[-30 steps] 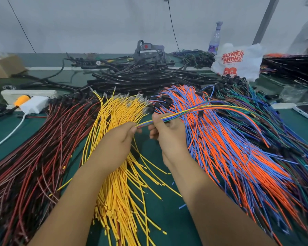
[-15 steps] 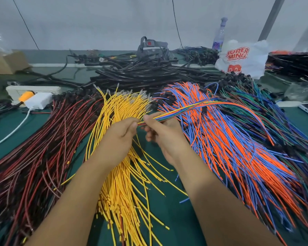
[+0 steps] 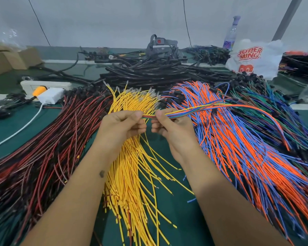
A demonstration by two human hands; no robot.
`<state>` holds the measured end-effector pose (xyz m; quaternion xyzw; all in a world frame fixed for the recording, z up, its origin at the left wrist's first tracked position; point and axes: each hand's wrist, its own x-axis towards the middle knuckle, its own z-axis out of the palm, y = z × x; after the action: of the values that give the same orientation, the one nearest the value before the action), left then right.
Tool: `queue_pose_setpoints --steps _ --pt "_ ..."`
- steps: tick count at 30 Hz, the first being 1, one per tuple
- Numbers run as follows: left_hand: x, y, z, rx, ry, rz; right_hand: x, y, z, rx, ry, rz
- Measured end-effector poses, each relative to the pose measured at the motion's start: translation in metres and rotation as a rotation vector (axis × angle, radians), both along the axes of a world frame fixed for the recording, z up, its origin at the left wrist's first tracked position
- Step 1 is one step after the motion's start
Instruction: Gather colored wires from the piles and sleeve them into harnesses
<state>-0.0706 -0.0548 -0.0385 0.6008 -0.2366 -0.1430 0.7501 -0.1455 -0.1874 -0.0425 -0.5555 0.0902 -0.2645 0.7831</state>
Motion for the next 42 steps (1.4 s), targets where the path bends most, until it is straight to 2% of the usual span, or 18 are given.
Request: queue_pose_setpoints --steps 5,10,17,31,35,37,42 --pt "0.002 0.0 0.007 -0.128 0.205 0.12 0.0 -0.001 0.002 -0.008 -0.063 -0.005" --pt "-0.005 -0.003 0.018 -0.26 0.244 0.005 -0.002 0.005 0.005 -0.04 -0.084 0.091" --pt "-0.016 -0.012 0.019 -0.189 0.19 -0.015 -0.006 0.012 0.006 -0.08 -0.079 0.173" --pt "-0.014 -0.019 0.017 -0.284 0.212 0.038 -0.007 0.018 0.007 -0.117 -0.044 0.193" --pt "-0.011 -0.016 0.015 -0.207 0.207 -0.008 -0.005 0.015 0.008 -0.134 -0.066 0.128" --pt "-0.01 -0.014 0.013 -0.135 0.147 -0.016 -0.004 0.012 0.009 -0.137 -0.075 0.074" --pt "-0.005 -0.006 0.008 -0.055 0.143 0.061 -0.001 0.008 0.007 -0.167 -0.093 -0.037"
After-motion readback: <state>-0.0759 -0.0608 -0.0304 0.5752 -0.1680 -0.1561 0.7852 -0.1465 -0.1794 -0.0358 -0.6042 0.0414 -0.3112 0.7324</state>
